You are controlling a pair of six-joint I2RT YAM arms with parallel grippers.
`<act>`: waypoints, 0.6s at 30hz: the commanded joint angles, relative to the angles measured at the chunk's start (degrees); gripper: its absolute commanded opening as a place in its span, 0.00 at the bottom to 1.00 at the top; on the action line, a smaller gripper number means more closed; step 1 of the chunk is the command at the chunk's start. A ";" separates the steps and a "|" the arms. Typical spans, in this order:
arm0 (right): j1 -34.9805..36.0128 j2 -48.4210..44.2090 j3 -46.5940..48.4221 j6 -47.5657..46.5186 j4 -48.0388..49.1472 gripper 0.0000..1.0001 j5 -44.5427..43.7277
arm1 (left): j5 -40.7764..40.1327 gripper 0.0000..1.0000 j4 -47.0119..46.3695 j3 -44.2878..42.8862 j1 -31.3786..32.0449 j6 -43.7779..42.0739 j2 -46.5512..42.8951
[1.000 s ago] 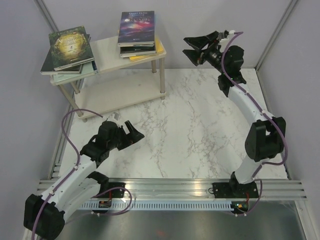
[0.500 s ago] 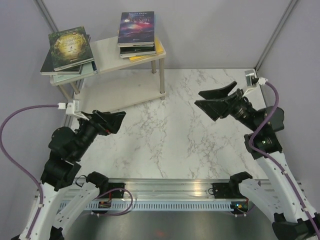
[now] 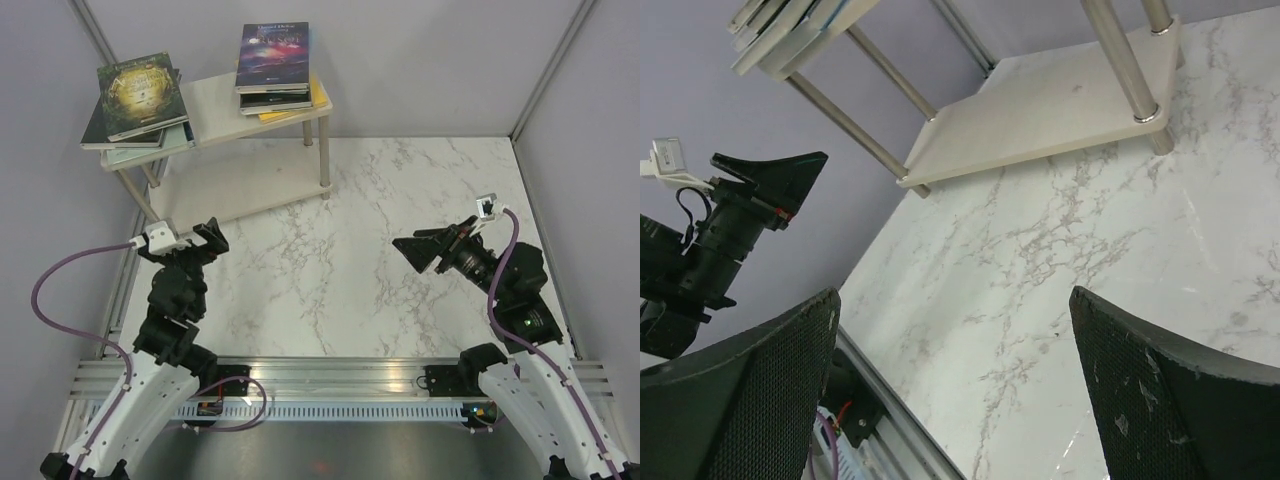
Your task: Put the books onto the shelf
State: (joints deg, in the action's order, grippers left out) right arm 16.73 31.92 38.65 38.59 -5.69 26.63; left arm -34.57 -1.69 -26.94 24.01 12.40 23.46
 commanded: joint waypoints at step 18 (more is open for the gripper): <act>-0.21 -4.15 -14.22 0.52 7.01 0.98 -5.10 | -7.28 1.00 -67.52 21.23 -7.57 -12.10 46.11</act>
State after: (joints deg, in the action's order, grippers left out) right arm 16.71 28.05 25.50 38.79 -3.44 22.44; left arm -47.72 -46.44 -5.08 17.72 6.70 62.28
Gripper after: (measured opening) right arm 0.982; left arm 0.994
